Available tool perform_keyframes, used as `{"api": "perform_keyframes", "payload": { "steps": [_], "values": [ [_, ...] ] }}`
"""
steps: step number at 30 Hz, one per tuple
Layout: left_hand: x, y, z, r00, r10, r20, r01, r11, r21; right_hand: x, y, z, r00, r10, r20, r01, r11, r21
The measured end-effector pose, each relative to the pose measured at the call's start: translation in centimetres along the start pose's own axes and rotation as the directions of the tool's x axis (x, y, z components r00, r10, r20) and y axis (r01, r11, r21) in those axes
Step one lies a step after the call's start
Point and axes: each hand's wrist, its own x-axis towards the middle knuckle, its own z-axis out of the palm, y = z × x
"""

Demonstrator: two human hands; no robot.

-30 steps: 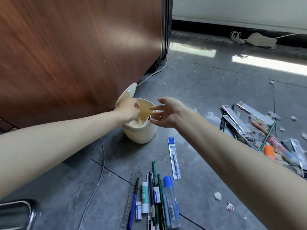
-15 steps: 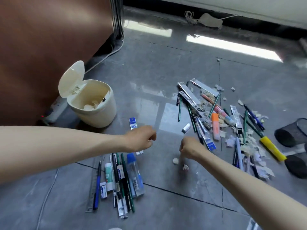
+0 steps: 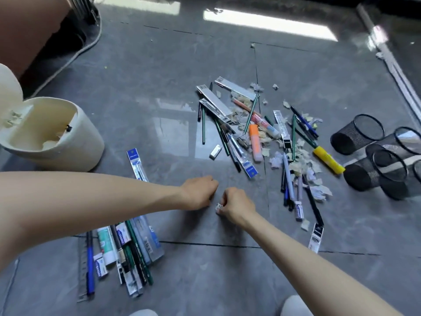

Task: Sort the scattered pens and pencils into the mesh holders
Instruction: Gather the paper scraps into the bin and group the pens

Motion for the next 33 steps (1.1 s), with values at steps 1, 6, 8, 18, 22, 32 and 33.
{"api": "perform_keyframes", "payload": {
  "steps": [1, 6, 8, 18, 22, 32, 33],
  "values": [
    [0.1, -0.1, 0.0, 1.000, -0.007, 0.010, 0.007, 1.000, -0.010, 0.1, 0.0, 0.0, 1.000, 0.005, 0.001, -0.005, 1.000, 0.010],
    [-0.7, -0.5, 0.8, 0.999, -0.021, -0.036, 0.016, 0.990, -0.140, 0.7, -0.6, -0.7, 1.000, 0.012, -0.015, -0.010, 0.992, 0.124],
    [-1.2, -1.1, 0.8, 0.997, -0.021, -0.073, 0.004, 0.975, -0.222, 1.1, -1.5, -1.4, 0.998, 0.023, -0.064, -0.010, 0.982, 0.188],
    [-10.7, -10.4, -8.7, 0.623, -0.426, -0.656, 0.148, 0.888, -0.436, 2.6, -17.3, -3.8, 0.978, -0.207, -0.028, 0.180, 0.768, 0.614],
    [-15.7, -15.9, -11.7, 0.375, -0.601, -0.705, 0.226, 0.797, -0.559, 2.2, -25.5, -3.4, 0.940, -0.339, 0.027, 0.233, 0.702, 0.673],
    [-19.0, -18.9, -11.4, 0.437, -0.760, -0.481, 0.323, 0.631, -0.705, 2.8, -33.9, 0.0, 0.925, -0.379, 0.021, 0.248, 0.645, 0.722],
    [-19.0, -18.8, -11.1, 0.424, -0.776, -0.466, 0.311, 0.609, -0.730, 2.9, -33.9, 0.4, 0.920, -0.390, 0.043, 0.246, 0.658, 0.712]
  ]
}}
